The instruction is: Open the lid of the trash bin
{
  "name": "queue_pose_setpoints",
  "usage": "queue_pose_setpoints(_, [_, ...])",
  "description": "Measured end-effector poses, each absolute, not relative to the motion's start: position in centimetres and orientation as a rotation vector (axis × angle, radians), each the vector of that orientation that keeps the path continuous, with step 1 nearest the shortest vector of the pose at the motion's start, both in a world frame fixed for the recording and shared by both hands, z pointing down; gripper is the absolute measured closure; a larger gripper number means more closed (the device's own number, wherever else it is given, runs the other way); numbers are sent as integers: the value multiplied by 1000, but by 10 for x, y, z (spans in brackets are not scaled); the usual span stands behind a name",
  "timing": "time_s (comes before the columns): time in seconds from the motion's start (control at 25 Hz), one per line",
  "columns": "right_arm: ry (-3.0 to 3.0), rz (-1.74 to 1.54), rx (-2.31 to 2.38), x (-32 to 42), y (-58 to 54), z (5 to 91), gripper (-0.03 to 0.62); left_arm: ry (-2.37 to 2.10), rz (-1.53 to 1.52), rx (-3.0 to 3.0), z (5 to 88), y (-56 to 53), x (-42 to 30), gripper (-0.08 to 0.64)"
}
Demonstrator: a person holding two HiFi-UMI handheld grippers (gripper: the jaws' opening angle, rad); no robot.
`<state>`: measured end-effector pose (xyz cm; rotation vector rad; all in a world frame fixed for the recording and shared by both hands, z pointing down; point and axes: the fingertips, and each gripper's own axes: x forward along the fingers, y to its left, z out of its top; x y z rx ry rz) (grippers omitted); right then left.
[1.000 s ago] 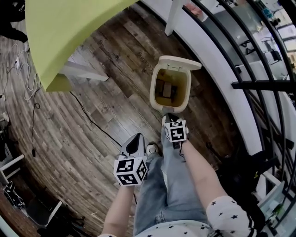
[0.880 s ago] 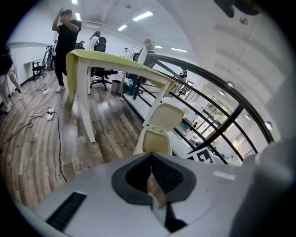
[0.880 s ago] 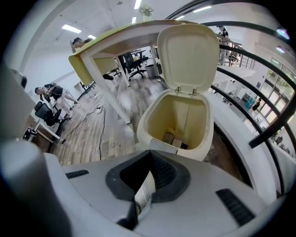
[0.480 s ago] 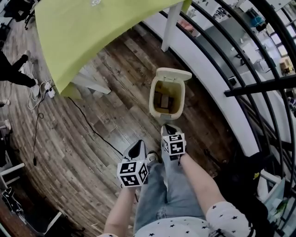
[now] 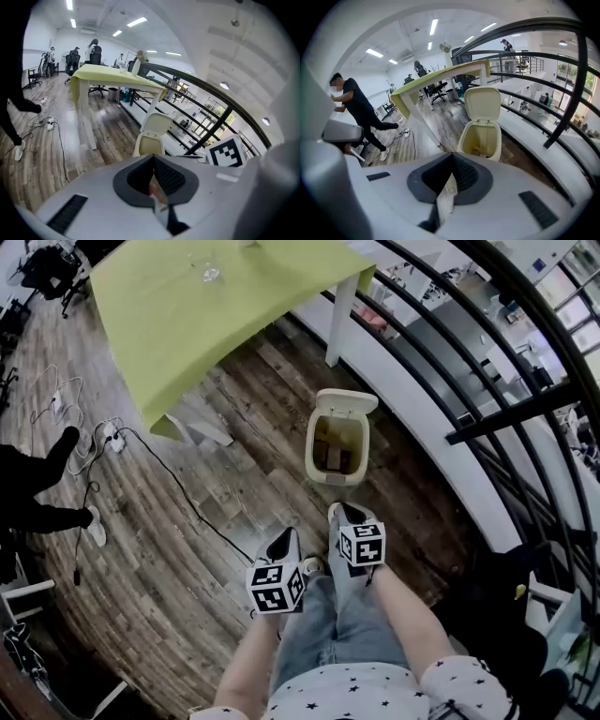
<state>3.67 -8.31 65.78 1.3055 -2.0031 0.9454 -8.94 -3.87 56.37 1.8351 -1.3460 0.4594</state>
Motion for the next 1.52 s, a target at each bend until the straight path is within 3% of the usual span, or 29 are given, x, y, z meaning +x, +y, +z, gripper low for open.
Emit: queue_pose_setpoints(1.52, [-2248,835,1364,44,37,419,599,-1326,363,2000,420,57,-67,548])
